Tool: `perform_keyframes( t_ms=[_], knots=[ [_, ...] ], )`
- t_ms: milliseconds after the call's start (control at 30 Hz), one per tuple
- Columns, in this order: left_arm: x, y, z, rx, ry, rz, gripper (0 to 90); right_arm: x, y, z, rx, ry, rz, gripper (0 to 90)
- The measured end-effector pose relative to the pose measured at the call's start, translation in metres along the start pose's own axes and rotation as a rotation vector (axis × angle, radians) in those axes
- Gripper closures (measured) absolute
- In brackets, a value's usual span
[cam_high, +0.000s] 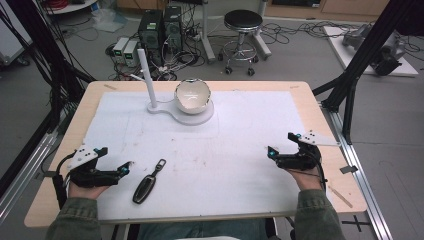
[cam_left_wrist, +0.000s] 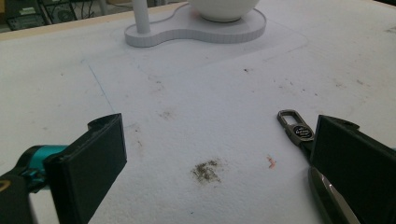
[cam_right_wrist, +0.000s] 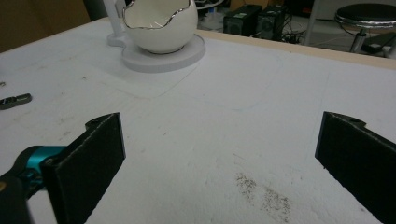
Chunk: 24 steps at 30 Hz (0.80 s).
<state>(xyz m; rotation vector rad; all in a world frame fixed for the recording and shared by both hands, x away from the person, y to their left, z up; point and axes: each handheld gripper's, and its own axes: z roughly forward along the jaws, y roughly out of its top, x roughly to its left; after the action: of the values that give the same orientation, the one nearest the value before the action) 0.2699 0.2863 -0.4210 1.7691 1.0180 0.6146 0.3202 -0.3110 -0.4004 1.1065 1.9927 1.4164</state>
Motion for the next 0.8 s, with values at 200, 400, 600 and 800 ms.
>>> perform_keyframes(
  t_ms=[200,400,600,800],
  knots=[
    [0.0002,-0.0002,0.0006,0.005,-0.004,0.0,4.0,0.0007,-0.001,0.0014,0.018,-0.007,-0.004,0.6],
    [0.0008,-0.0006,0.0017,0.014,-0.005,0.001,4.0,0.0001,-0.0024,0.005,0.038,-0.004,-0.007,0.5],
    [-0.0003,-0.0008,0.0029,0.019,-0.007,0.005,4.0,0.0008,-0.0028,0.0068,0.05,-0.003,-0.011,0.5],
    [-0.0003,-0.0009,0.0039,0.027,-0.006,0.006,4.0,0.0033,-0.0027,0.0091,0.062,-0.016,-0.027,0.6]
  ],
)
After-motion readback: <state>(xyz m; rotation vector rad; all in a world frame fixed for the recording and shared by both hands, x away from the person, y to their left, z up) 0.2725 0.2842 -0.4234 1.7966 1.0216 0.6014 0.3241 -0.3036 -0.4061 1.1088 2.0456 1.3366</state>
